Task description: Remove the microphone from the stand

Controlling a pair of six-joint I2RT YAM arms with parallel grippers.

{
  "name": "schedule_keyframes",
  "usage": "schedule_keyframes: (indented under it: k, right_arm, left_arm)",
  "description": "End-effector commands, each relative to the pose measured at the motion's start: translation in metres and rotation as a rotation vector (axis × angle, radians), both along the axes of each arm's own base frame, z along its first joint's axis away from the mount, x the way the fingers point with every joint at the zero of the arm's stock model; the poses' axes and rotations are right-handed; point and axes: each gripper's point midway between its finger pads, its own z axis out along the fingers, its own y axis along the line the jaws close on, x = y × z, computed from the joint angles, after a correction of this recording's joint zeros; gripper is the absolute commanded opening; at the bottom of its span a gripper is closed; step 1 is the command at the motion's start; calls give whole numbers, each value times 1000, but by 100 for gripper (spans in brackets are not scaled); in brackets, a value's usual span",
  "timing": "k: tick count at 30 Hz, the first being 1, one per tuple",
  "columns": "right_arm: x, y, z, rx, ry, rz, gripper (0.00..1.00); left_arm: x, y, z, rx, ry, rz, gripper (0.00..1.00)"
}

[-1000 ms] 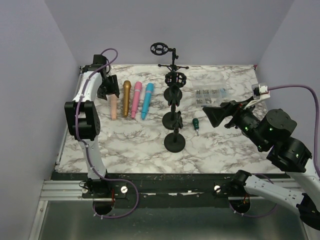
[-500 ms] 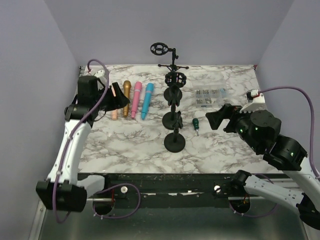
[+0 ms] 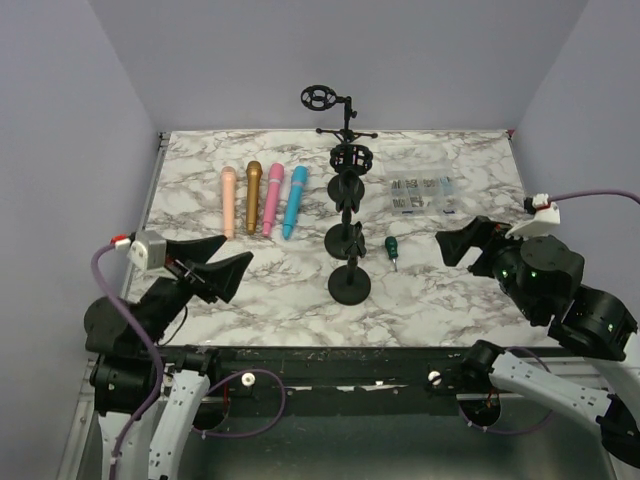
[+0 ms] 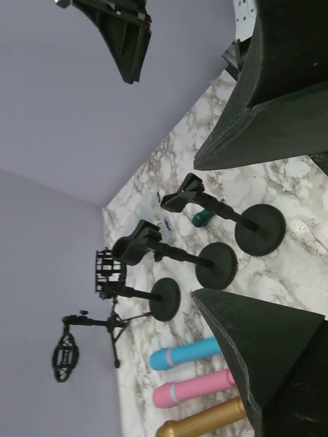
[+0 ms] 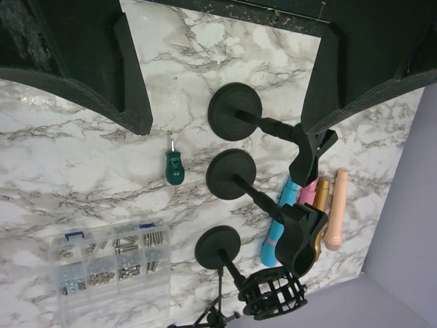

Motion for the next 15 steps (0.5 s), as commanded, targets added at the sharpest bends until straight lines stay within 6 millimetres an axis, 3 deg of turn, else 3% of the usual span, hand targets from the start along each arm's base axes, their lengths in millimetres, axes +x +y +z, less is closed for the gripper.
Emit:
schedule_keyframes:
  k: [1, 8, 15]
  right_arm:
    - [-4, -9, -4, 12, 4, -30, 100]
    - [-9, -7, 3, 54, -16, -1, 100]
    - [-12, -11, 4, 85, -15, -17, 100]
  left_arm:
    - [-34, 0, 17, -42, -140, -27, 72]
    - [-64, 16, 24, -58, -269, 48, 75]
    - [-62, 17, 19, -68, -265, 55, 75]
